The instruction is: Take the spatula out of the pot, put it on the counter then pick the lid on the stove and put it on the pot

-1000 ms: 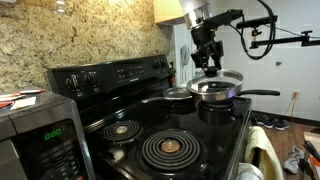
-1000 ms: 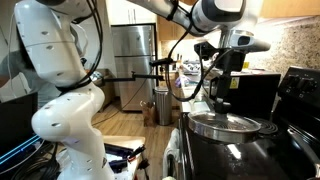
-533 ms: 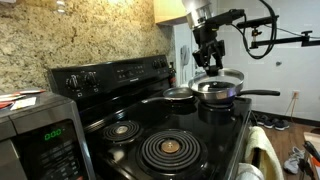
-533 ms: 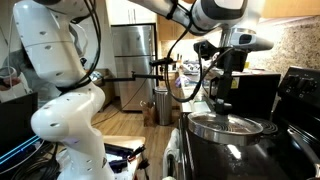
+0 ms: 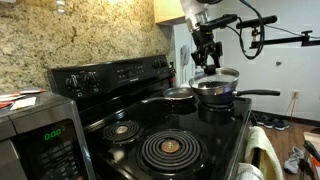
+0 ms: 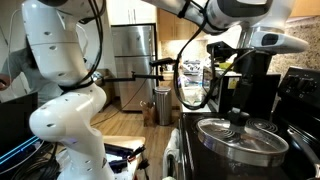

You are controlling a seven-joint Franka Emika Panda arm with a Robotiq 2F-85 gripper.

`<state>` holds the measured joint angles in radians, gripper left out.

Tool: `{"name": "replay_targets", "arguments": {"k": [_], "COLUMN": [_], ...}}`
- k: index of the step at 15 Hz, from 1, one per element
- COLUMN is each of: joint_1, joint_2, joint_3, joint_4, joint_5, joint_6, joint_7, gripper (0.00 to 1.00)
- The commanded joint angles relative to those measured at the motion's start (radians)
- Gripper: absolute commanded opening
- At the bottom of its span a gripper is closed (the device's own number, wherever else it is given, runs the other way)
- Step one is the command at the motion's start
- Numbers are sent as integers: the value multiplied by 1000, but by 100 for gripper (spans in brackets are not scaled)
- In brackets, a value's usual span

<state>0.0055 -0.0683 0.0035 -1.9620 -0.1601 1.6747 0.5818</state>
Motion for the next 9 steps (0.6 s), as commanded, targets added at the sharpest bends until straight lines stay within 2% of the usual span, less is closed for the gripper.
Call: {"name": "replay_targets", "arguments": {"k": [1, 9], "joint_1": [-37, -98], "joint_2": [53, 102], "joint_3": [-28, -122], "joint_4": [100, 156], "joint_5": [10, 35], "joint_6": [-49, -47], "joint_7": [16, 76], "gripper": [34, 34]}}
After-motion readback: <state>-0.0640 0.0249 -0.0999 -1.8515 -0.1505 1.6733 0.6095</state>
